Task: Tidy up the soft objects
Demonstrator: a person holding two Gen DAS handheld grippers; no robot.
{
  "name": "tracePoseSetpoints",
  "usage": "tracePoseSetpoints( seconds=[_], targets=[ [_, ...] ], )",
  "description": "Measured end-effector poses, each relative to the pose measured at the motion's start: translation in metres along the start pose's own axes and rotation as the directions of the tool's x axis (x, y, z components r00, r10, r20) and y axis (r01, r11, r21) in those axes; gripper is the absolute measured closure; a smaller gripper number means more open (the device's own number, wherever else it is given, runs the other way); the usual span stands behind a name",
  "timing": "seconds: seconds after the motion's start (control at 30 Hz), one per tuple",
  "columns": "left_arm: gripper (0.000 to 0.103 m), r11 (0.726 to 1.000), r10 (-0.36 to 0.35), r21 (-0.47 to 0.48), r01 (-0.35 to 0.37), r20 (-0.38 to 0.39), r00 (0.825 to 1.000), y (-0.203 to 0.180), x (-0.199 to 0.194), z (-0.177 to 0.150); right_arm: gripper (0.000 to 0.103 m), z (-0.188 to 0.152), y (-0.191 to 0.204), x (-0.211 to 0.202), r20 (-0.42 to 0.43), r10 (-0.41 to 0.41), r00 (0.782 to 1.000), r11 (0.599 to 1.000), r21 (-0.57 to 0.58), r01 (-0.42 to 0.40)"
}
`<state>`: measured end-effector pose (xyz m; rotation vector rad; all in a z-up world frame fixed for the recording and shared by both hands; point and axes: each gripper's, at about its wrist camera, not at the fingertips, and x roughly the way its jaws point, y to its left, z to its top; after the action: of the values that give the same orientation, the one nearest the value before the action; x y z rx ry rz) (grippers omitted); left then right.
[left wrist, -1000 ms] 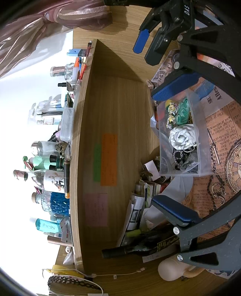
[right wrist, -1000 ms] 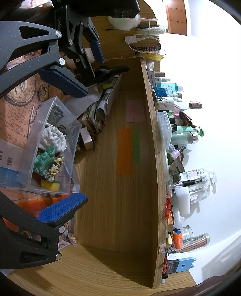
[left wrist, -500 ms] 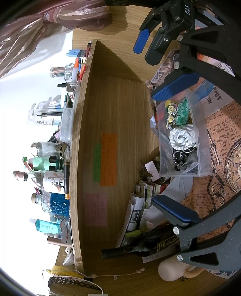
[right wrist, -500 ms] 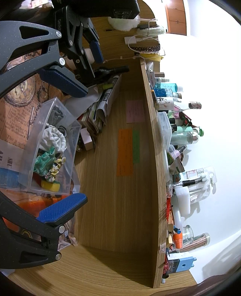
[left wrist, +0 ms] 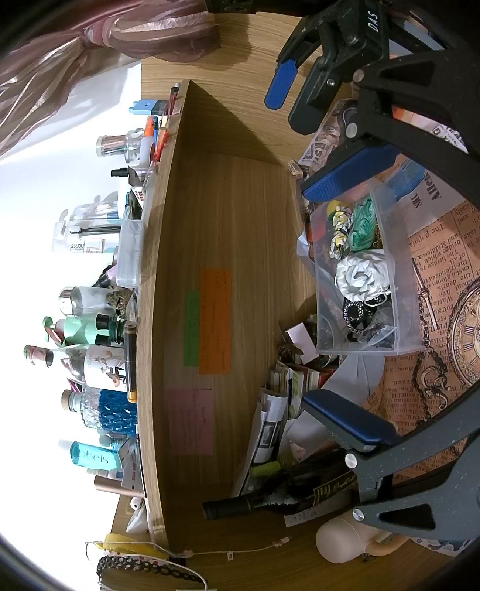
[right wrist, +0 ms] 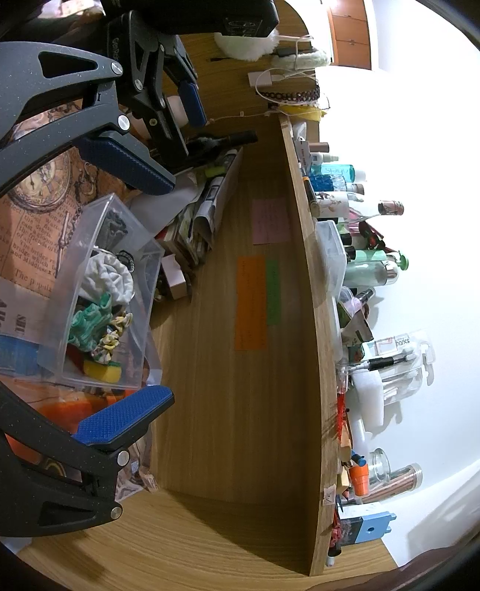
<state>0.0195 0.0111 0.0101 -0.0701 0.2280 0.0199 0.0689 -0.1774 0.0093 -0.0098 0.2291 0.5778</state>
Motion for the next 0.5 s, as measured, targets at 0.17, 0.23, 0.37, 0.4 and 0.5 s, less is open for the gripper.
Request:
tracePoseSetpoints(
  seconds=[0.17, 0.23, 0.37, 0.4, 0.5],
  targets=[
    [0.000, 1.000, -0.003, -0.002, 0.003, -0.001, 1.000, 0.0012, 0.0007, -0.0001, 0.000, 0.0003, 0.0007, 0.0000, -0.002, -0.001, 1.000, 1.000, -0.001, 0.001],
    [0.000, 1.000, -0.006, -0.002, 0.006, -0.003, 1.000, 0.0018, 0.0013, 0.0000, 0.000, -0.0007, 0.0017, 0.0010, -0.003, -0.004, 1.000, 1.000, 0.001, 0.004],
    [0.000, 1.000, -0.016, -0.020, 0.015, -0.018, 1.000, 0.0046, 0.0057, -0.0011, 0.000, -0.0009, 0.0016, 0.0012, -0.004, -0.006, 1.000, 1.000, 0.002, 0.006],
    [0.000, 1.000, -0.019, -0.026, 0.018, -0.022, 1.000, 0.0050, 0.0062, -0.0019, 0.000, -0.0008, 0.0010, 0.0011, -0.003, -0.005, 1.000, 1.000, 0.003, 0.005],
    [0.000, 1.000, -0.013, -0.029, 0.013, -0.022, 1.000, 0.0059, 0.0072, -0.0026, 0.000, -0.0010, 0.0009, 0.0012, -0.003, -0.005, 1.000, 1.000, 0.003, 0.005]
  ],
)
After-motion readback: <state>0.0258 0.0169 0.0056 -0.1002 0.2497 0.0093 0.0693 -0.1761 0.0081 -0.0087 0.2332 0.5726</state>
